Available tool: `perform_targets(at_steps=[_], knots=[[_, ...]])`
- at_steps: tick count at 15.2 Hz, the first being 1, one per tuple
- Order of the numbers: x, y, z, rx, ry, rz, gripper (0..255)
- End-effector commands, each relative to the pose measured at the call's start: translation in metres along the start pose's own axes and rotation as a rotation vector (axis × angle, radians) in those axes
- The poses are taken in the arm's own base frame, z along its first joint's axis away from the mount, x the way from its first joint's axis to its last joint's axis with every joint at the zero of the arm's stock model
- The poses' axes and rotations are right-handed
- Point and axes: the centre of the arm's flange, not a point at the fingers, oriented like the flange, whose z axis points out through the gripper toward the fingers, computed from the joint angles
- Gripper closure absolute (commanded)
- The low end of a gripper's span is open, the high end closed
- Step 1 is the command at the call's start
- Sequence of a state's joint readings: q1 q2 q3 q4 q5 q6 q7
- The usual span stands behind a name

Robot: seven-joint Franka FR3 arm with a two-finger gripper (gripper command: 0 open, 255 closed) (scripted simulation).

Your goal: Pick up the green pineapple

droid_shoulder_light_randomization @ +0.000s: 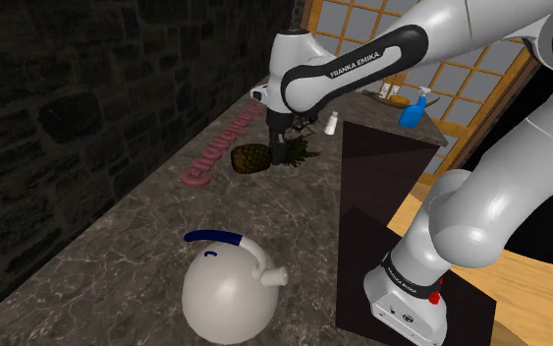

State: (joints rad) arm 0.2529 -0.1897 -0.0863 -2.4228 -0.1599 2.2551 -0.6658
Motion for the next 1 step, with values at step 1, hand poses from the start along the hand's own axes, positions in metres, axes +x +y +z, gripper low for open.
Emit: perform_targets(at_steps=[1], knots=[[-0.0003, 0.0001, -0.0031, -0.001, 0.001, 0.000, 255]])
